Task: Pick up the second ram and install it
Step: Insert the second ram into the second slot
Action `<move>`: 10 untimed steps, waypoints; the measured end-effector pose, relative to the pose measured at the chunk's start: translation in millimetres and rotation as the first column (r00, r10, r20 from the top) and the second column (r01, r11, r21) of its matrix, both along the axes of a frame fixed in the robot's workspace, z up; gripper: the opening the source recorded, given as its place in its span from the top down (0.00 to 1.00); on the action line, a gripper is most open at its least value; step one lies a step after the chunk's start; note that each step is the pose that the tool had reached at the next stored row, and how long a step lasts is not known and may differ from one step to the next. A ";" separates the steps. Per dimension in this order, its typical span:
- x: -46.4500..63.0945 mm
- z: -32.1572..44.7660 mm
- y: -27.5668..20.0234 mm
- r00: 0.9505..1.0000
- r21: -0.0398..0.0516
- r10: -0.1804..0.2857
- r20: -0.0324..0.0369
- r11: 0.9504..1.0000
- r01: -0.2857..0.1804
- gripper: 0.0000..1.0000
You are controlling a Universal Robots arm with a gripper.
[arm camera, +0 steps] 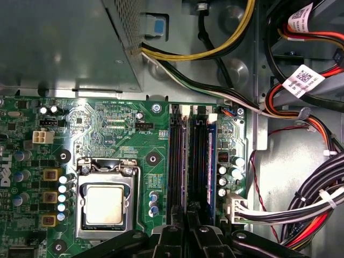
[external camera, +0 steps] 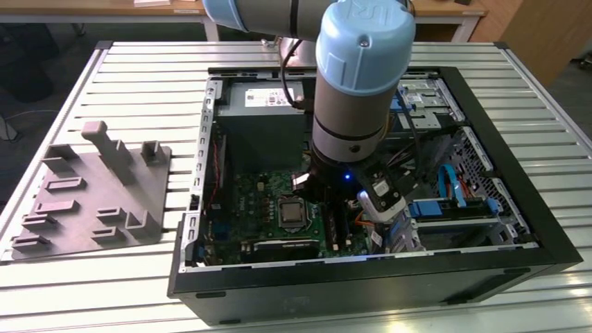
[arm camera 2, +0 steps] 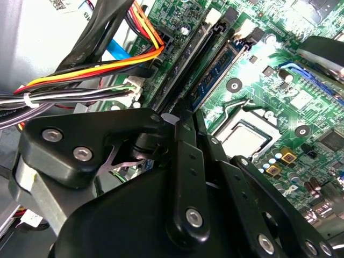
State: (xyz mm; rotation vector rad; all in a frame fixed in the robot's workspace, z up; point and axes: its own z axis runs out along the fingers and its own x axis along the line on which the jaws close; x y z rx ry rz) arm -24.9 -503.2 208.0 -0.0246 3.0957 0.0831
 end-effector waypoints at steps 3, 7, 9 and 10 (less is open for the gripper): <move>0.1 -0.2 0.0 1.000 0.000 0.000 0.000 1.000 0.000 0.85; 0.0 0.2 0.0 1.000 0.000 0.000 0.000 1.000 0.000 0.79; 0.0 3.9 0.0 1.000 -0.001 0.000 0.000 1.000 0.000 0.79; 0.0 8.2 0.1 1.000 -0.001 0.000 0.000 1.000 0.000 0.79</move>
